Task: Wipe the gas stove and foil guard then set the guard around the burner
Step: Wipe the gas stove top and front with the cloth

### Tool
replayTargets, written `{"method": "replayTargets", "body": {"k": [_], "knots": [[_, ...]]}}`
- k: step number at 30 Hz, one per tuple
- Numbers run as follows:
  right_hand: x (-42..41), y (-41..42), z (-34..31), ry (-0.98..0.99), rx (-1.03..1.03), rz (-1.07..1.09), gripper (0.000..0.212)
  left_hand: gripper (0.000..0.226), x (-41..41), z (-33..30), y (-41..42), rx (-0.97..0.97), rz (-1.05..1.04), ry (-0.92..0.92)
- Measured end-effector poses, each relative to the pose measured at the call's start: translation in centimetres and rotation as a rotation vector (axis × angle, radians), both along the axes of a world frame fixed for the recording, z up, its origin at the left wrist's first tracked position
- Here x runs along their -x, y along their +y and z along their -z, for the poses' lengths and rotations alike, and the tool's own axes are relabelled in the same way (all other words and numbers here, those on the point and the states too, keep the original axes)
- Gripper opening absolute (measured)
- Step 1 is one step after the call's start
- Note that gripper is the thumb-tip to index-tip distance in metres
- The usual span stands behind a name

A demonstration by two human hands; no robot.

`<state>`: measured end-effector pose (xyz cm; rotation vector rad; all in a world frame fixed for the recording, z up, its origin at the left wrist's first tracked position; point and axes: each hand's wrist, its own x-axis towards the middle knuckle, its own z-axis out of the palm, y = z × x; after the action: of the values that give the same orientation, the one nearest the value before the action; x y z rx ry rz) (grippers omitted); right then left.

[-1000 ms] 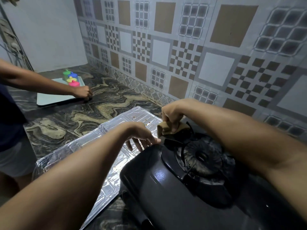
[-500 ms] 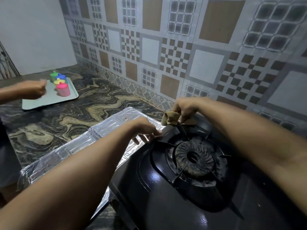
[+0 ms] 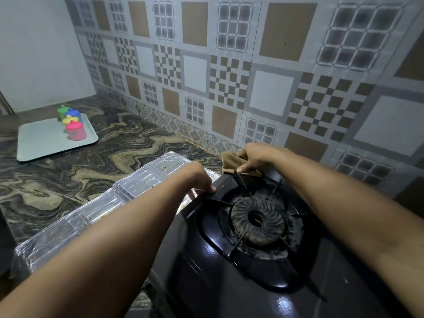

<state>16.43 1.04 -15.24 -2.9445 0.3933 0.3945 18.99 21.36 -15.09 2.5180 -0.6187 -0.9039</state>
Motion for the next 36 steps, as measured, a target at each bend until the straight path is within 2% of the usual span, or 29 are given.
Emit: {"method": "replayTargets", "body": {"k": [3,6,12,17,19,22,26,27,31,36], "knots": [[0.1,-0.3,-0.3,0.147,0.101,0.027,0.049,0.025,0.2,-0.1,-0.2,-0.020,0.002,0.004],[0.8,-1.6,0.0,0.177,0.226,0.101,0.061,0.029,0.2,-0.2,-0.3,-0.059,0.023,-0.007],[3.9,-1.8,-0.3,0.231,0.051,0.150,0.061,0.026,0.0,0.1,-0.6,-0.089,0.034,-0.047],[8.6,-4.0,-0.7,0.347,0.051,0.267,0.060,0.025,0.5,-0.3,-0.9,-0.136,0.064,-0.097],[10.8,-4.8,-0.7,0.370,0.040,0.308,0.063,0.023,0.6,-0.6,-1.0,-0.144,0.065,-0.221],[14.6,-5.6,-1.0,0.400,0.014,0.371,0.067,0.012,1.5,-1.1,-1.8,-0.024,0.016,-0.494],[19.9,-7.3,-0.9,0.414,-0.054,0.481,0.074,0.012,4.6,-2.1,-4.2,0.117,0.045,-0.665],[21.0,-7.9,-0.8,0.414,-0.060,0.513,0.075,0.011,5.5,-2.1,-5.0,0.144,0.075,-0.679],[22.3,-8.5,-0.2,0.379,-0.054,0.559,0.082,0.028,9.3,-1.8,-8.1,0.257,0.224,-0.644],[20.6,-7.0,0.8,0.196,-0.037,0.414,0.090,0.035,13.4,-1.2,-11.5,0.316,0.347,-0.611]]}}
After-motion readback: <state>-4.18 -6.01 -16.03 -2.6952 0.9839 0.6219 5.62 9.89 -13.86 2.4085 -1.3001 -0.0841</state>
